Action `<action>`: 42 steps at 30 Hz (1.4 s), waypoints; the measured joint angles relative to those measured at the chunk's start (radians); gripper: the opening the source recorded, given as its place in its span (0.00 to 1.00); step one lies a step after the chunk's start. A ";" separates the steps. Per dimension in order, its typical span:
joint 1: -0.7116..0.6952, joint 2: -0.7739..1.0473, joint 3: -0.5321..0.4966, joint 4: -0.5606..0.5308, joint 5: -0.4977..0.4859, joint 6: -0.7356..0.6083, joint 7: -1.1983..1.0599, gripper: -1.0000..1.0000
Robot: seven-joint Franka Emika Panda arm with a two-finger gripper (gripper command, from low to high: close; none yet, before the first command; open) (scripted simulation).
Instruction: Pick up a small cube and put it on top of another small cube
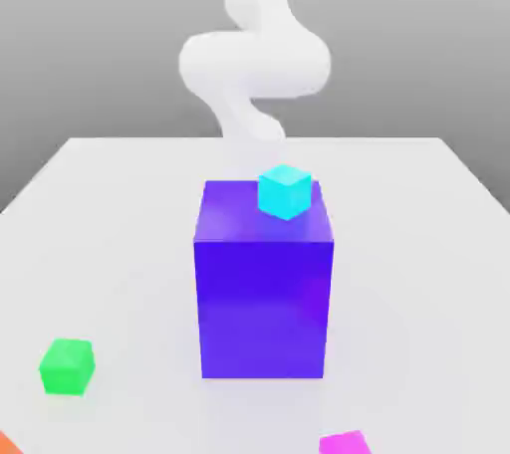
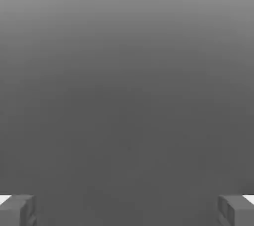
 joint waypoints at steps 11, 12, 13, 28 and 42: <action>0.018 0.405 0.044 0.008 -0.024 0.119 -0.001 0.50; 0.020 0.441 0.048 0.009 -0.026 0.130 -0.001 0.50; 0.022 0.477 0.052 0.009 -0.029 0.141 -0.001 0.50; 0.074 1.021 0.084 0.020 -0.068 0.301 0.003 0.50; 0.095 1.207 0.067 0.049 -0.091 0.418 0.017 0.00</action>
